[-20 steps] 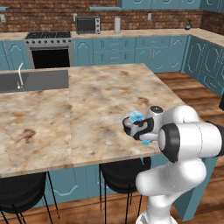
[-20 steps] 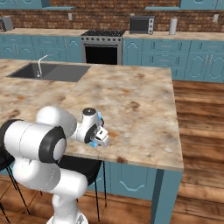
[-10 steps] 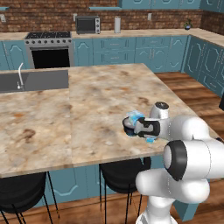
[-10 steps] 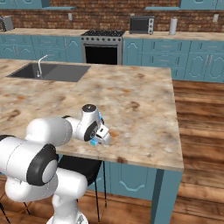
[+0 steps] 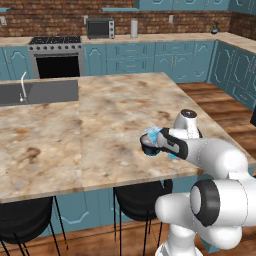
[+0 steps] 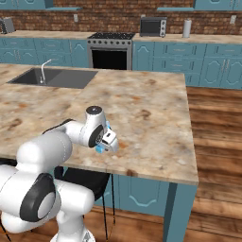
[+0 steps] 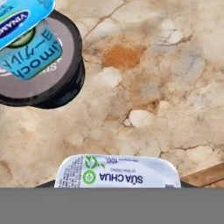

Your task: Stack the yogurt containers by placing the smaller containers on top of the larger containers.

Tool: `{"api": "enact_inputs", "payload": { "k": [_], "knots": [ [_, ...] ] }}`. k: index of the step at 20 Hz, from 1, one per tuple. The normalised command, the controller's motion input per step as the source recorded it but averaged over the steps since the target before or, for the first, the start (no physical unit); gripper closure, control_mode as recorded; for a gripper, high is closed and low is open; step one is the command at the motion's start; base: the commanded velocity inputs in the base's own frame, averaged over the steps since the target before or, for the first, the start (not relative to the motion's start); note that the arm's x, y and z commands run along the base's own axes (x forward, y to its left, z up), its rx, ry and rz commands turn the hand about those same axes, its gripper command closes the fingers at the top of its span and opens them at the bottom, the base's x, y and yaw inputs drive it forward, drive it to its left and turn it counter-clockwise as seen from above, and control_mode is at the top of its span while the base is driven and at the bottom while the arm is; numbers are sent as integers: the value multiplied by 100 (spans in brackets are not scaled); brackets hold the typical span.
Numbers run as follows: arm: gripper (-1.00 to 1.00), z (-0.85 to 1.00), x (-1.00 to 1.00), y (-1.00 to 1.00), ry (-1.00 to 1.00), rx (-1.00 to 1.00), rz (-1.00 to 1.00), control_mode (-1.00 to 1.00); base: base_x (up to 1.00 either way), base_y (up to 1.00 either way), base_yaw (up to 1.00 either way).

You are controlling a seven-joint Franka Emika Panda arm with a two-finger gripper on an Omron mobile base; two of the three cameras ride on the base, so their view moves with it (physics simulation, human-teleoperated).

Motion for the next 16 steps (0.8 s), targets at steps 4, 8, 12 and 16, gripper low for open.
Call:
{"api": "enact_inputs", "payload": {
  "k": [4,8,12,16],
  "knots": [
    [100,35,-3,0,0,0,0,-100,0,0,0],
    [100,42,0,0,0,0,0,-100,0,0,0],
    [100,47,0,0,0,0,0,-100,0,0,0],
    [100,43,0,0,0,0,0,-100,0,0,0]
  ]
}}
